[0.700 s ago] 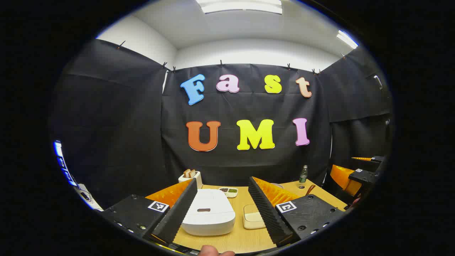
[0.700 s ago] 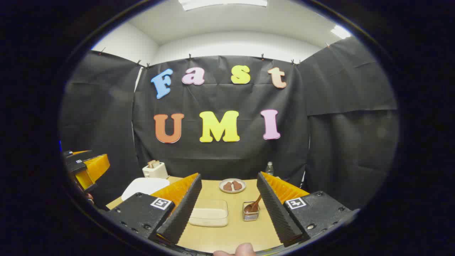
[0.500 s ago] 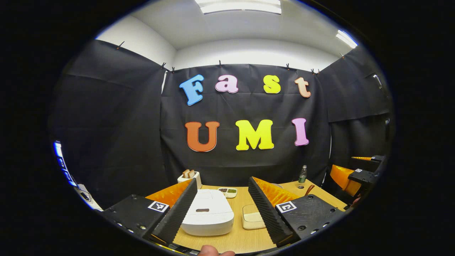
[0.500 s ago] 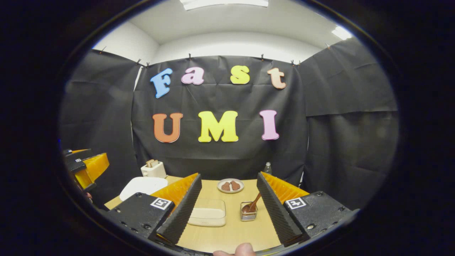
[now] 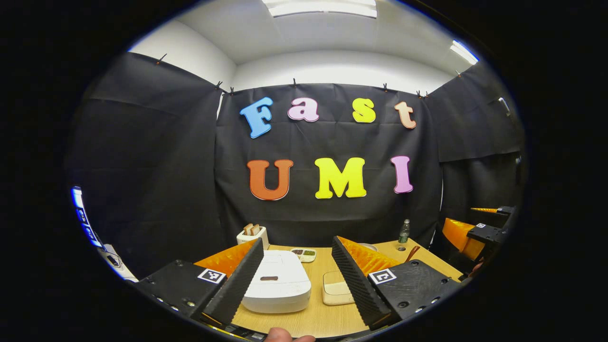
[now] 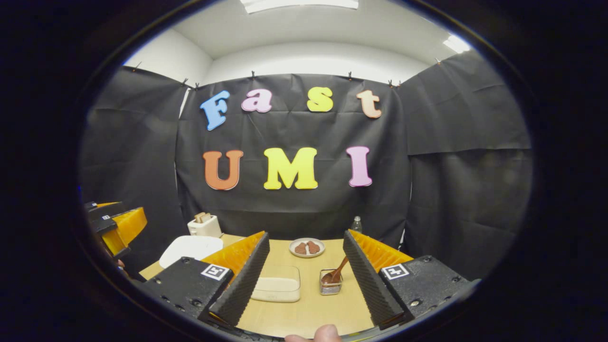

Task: Close the left gripper, press the button to open the rice cooker; take a wooden spoon from the chopstick holder with the right hand, scoop a spoonful of rice and pour it into the rice cooker, then put the wooden spoon back into the chopstick holder.

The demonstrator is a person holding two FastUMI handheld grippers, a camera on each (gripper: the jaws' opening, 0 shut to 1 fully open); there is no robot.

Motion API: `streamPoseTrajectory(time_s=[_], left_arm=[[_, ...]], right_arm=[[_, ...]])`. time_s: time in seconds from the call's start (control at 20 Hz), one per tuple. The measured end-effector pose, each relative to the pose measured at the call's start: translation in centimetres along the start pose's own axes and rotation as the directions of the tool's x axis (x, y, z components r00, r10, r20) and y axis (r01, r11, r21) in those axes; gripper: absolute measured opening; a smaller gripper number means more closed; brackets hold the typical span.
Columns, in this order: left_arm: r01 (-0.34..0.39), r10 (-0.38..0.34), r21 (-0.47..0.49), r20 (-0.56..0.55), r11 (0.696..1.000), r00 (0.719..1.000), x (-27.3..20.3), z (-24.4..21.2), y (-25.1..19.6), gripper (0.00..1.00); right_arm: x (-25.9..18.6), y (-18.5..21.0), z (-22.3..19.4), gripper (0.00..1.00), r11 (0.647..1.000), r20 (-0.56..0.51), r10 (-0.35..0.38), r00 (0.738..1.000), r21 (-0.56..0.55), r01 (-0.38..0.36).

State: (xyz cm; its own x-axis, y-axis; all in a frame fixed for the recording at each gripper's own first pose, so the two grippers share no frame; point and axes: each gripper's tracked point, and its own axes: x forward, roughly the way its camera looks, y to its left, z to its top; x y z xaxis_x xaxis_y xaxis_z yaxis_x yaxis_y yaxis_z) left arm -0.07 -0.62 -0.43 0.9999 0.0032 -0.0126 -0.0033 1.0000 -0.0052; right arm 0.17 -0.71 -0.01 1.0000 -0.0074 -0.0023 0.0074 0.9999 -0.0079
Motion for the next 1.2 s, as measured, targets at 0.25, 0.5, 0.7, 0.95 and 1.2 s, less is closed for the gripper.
streamPoseTrajectory(time_s=[0.25, 0.5, 0.7, 0.95, 1.2], left_arm=[[-0.012, 0.012, 0.001, -0.005, 1.0, 1.0, 0.0, -0.3, 0.2, 0.94], [-0.031, 0.031, -0.004, -0.013, 0.999, 0.999, 0.6, -0.5, 0.8, 0.94], [-0.037, 0.037, -0.008, -0.032, 0.999, 0.999, 1.3, -1.0, 1.1, 0.94], [-0.039, 0.038, -0.011, -0.085, 0.999, 0.996, 3.3, -2.4, 1.3, 0.94], [-0.055, 0.053, -0.009, -0.148, 0.998, 0.988, 5.9, -3.7, 2.2, 0.94]], right_arm=[[0.2, 0.0, 0.0, 1.0, 1.0, 0.002, 0.002, 1.0, 0.001, -0.002], [0.8, 0.3, 0.3, 1.0, 1.0, 0.002, 0.012, 1.0, -0.004, -0.012], [1.6, -0.4, 0.5, 1.0, 1.0, 0.001, -0.001, 1.0, -0.019, 0.001], [3.6, -1.5, 0.2, 1.0, 1.0, -0.019, -0.006, 1.0, -0.018, 0.005], [6.8, -2.4, 0.1, 1.0, 1.0, -0.024, 0.002, 1.0, -0.013, -0.002]])
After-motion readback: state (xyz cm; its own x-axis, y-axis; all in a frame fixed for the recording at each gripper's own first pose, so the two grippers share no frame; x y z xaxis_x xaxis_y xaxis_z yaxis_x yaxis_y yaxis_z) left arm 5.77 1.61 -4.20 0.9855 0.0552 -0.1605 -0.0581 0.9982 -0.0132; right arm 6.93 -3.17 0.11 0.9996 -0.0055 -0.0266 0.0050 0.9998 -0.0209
